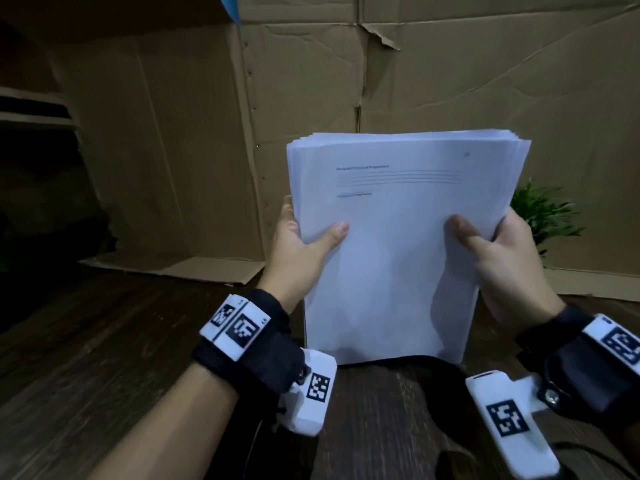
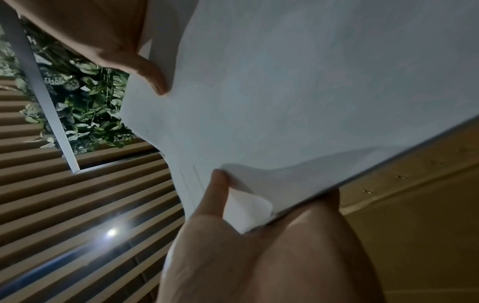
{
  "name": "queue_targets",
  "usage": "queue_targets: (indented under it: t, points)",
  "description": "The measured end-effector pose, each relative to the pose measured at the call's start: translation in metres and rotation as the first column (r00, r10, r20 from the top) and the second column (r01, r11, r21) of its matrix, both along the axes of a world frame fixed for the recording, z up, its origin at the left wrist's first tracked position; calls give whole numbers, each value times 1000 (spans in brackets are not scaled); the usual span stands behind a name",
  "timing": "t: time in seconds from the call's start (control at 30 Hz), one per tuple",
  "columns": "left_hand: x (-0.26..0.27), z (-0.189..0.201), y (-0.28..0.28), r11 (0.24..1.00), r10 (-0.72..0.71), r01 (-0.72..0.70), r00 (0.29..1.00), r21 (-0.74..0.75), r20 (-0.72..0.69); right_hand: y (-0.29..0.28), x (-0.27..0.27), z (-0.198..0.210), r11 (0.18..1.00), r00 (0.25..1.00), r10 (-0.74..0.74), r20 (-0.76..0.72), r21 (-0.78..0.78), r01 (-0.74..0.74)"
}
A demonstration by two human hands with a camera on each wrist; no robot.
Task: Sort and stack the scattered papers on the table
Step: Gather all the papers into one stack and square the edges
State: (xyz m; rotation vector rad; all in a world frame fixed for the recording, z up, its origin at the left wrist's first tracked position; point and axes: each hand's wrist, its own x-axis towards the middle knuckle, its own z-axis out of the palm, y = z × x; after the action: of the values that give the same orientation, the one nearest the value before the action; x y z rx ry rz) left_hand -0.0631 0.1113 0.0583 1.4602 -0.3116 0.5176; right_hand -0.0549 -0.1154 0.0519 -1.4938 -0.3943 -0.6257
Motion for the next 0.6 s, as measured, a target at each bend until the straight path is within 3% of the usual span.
queue_targets:
  t: [0.17, 0.3, 0.5, 0.6]
  points:
    - [1, 9, 10, 993, 41, -42, 999, 112, 13, -8, -6, 10, 999, 999, 36, -20, 5, -36]
    - [-2, 9, 1, 996, 17, -10, 997, 93, -73, -5, -8, 12, 1000, 1000, -4, -24, 4, 4]
    - [-7, 22, 2, 998, 20, -19, 1000, 60, -17, -8, -14, 25, 998, 995, 55, 86, 1, -55]
    - [-6, 28, 10, 1000, 6, -6, 1000, 26, 1, -10, -17, 31, 997, 998, 37, 42, -63, -34]
